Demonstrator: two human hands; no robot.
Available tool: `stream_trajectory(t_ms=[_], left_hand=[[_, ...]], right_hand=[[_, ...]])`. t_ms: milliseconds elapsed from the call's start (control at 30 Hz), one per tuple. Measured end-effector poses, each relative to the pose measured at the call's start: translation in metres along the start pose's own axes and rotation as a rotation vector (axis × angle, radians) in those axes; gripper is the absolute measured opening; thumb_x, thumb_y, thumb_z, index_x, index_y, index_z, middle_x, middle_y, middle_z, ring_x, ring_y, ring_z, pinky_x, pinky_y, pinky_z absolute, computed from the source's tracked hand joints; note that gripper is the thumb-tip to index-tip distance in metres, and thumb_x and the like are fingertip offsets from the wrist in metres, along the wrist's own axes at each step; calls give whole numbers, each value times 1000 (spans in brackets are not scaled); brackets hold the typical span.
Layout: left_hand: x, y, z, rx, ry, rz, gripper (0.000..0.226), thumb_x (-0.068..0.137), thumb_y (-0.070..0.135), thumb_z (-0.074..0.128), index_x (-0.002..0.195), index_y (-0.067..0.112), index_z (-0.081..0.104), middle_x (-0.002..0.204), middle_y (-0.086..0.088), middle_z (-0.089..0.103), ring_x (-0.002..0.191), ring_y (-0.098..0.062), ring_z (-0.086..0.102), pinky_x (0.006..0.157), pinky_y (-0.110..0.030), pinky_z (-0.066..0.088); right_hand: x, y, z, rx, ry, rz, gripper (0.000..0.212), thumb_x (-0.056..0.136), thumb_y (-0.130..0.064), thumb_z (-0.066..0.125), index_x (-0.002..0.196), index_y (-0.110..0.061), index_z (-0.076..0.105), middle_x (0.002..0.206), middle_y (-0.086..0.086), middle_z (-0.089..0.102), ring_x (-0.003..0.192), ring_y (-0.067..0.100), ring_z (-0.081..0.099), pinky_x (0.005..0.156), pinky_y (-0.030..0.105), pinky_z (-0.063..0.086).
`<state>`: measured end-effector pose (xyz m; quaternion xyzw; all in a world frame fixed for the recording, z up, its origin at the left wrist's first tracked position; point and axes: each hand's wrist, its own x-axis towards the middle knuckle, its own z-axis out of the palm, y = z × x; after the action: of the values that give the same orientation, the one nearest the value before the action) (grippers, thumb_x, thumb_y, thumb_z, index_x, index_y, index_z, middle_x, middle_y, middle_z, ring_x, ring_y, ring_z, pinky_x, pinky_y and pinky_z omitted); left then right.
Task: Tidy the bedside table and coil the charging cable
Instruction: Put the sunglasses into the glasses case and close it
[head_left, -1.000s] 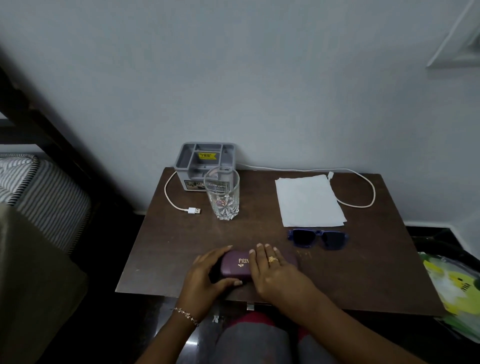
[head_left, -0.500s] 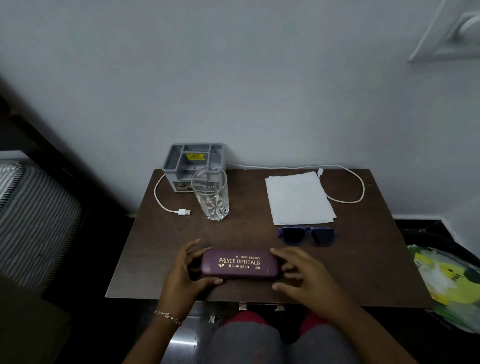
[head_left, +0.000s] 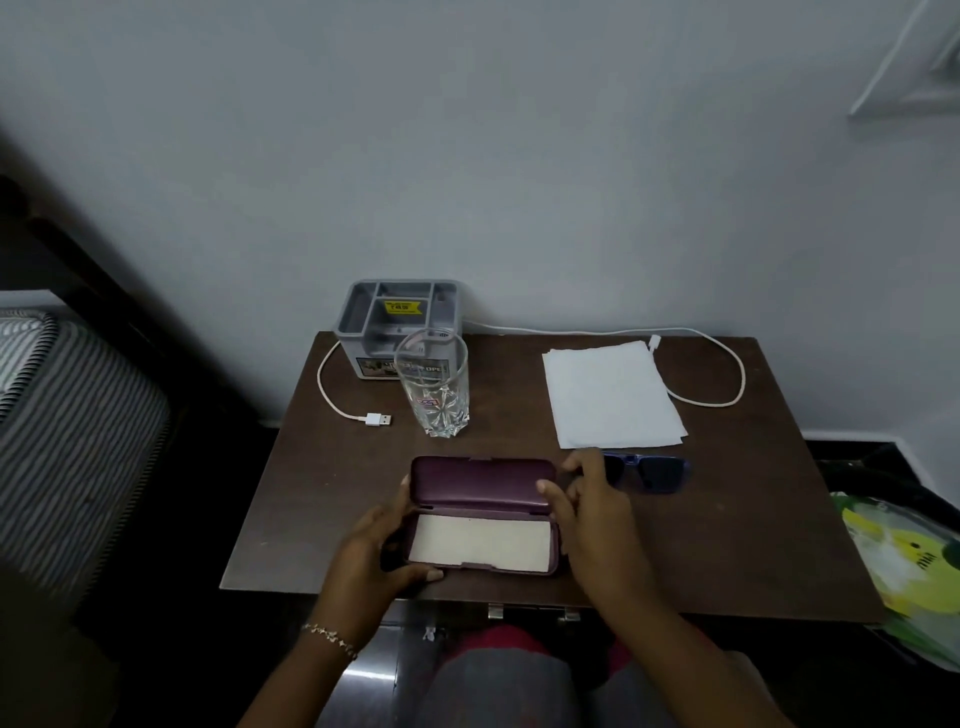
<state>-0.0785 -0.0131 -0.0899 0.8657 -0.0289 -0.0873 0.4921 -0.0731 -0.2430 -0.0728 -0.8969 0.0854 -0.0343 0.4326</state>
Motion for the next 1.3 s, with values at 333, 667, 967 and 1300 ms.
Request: stream_trajectory(t_ms=[333,667,967,1300], left_hand=[[6,13,-9,138,-87,-124,104,61,10,83,137,27,15,94,2,43,81,-3,45,71,2,38],[-30,46,0,85,300,-159,72,62,5,82,126,19,54,97,6,50,78,-10,55,64,1,42],[18,139,115,-468,7,-230,36,90,10,50,118,31,53,121,13,55,111,1,51,97,-21,42],[71,136,176,-206,81,-361,49,92,0,42,139,0,29,144,-17,32,133,-28,33,112,-42,29]], right_hand=[[-2,10,21,-460,-82,-38,43,102,-25,31,142,-9,28,92,8,68,78,20,66,58,28,44],[-15,-4,-16,53,142,82,24,94,-43,40,109,-25,43,81,10,66,72,31,64,61,43,51],[8,58,-65,219,538,333,23,88,-11,62,110,-4,65,110,16,61,87,20,60,82,25,40],[21,74,-63,268,433,360,28,89,-5,59,117,-6,64,114,13,65,92,14,58,82,20,40]])
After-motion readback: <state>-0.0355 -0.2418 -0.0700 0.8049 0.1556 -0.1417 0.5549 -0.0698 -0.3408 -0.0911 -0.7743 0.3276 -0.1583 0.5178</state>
